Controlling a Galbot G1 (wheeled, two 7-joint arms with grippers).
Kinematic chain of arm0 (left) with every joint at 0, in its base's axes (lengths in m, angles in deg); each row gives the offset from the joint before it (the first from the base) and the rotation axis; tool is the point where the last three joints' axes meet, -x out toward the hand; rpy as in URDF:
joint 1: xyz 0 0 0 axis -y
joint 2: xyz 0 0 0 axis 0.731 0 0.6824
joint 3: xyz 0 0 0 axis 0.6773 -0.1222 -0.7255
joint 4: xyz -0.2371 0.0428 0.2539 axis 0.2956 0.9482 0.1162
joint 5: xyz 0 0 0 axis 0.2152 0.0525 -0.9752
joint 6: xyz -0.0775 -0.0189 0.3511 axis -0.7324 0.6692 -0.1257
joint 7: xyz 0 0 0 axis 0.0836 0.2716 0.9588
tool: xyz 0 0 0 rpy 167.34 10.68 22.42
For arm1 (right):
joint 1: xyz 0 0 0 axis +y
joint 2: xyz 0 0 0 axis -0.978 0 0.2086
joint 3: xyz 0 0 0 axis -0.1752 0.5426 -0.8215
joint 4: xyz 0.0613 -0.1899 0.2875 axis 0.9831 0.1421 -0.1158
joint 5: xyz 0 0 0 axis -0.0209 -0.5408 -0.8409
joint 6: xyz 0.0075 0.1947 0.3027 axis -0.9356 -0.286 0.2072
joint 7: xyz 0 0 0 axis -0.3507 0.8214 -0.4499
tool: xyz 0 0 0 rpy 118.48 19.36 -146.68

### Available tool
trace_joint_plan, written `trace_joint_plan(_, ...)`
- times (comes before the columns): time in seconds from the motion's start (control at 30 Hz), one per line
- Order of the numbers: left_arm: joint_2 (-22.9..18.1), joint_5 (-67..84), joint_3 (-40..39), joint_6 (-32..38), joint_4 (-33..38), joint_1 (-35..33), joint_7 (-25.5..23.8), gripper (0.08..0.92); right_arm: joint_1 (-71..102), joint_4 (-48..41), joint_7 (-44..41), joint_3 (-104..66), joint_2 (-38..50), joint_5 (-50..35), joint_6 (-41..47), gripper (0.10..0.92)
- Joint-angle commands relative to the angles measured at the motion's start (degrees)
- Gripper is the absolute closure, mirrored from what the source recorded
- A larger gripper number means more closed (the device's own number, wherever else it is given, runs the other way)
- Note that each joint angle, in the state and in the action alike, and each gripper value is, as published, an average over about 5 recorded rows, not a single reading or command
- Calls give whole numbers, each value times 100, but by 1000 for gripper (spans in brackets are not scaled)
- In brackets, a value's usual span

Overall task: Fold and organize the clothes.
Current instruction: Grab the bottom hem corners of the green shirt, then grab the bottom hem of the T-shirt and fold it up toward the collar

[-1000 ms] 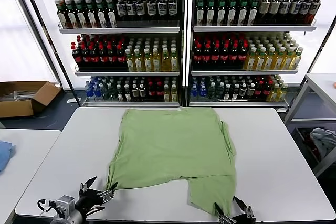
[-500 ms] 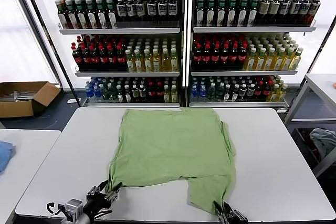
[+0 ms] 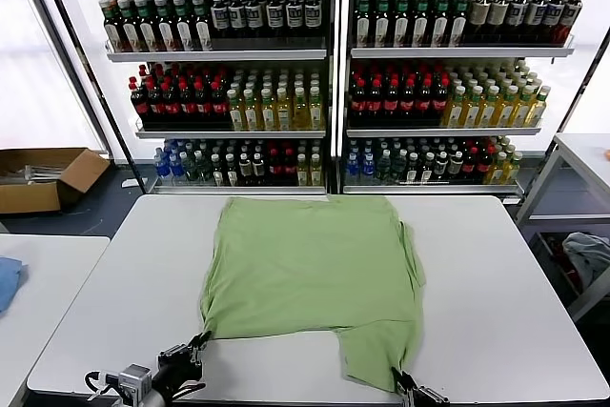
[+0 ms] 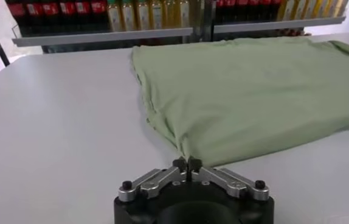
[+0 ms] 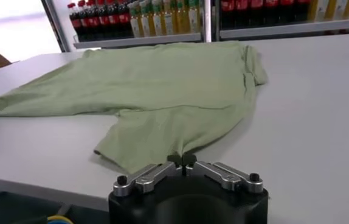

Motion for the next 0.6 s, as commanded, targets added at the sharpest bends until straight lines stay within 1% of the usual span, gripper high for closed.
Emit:
trace_joint_plan(0.03, -174, 131, 236, 52, 478, -363, 33, 911, 536, 310, -209, -308, -222, 5, -418, 915)
trace_joint_plan(0.23, -406, 19, 545, -53, 816, -581, -52, 913, 1038, 516, -497, -511, -244, -105, -985, 915)
trace_joint_plan(0.43, -677, -89, 906, -263, 1109, -644, -111, 913, 1325, 810, -645, -657, -246, -366, -1155, 915)
trace_joint_plan(0.5, -684, -96, 1006, -289, 1222, -705, -175, 913, 1415, 872, -697, -673, -234, -477, -1213, 915)
trace_joint_plan(0.6, -551, -110, 1005, -331, 1237, -625, -281, 913, 1373, 908, -690, -686, -157, -775, -1224, 916)
